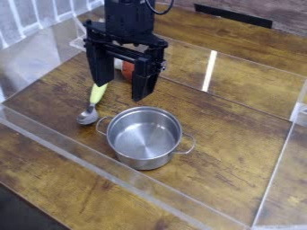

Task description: Move the green spoon to the right

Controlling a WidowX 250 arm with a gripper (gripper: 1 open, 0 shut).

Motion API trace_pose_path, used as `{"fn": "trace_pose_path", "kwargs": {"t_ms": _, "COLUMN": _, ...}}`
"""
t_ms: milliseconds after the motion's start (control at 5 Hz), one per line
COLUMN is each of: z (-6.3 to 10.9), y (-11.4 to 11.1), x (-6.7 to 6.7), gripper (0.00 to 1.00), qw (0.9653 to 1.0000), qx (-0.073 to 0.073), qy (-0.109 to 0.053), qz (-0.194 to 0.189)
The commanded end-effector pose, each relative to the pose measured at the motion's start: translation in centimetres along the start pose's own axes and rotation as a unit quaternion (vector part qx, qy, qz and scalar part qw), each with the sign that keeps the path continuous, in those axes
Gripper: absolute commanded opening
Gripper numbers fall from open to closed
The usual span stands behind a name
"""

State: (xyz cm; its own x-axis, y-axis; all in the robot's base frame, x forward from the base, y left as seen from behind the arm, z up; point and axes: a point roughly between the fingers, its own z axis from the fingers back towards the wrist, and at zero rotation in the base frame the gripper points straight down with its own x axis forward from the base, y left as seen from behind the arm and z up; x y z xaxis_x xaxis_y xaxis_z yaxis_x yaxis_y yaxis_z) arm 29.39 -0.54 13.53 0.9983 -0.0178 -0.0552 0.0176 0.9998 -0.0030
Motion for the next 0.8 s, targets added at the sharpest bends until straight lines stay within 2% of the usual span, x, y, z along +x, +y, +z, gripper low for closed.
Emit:
{"fn": "trace_pose_path", "kwargs": {"t_ms": 0, "z": -0.9, "y": 0.4, "x": 0.1, "gripper": 1.0, "qw": 1.0, "qx": 0.002, "qy": 0.007, "qz": 0.006}}
{"fn": "trace_pose_path", "kwargs": {"t_ms": 400, "z": -1.3, "y": 4.5, "x": 1.5, "gripper": 1.0, "qw": 0.9973, "qx": 0.02, "qy": -0.046, "qz": 0.054}}
{"fn": "trace_pose_path", "kwargs": {"t_ms": 600, "z": -1.8, "y": 5.7, "x": 2.1, "gripper": 1.0, "qw": 0.9963, "qx": 0.021, "qy": -0.054, "qz": 0.063}}
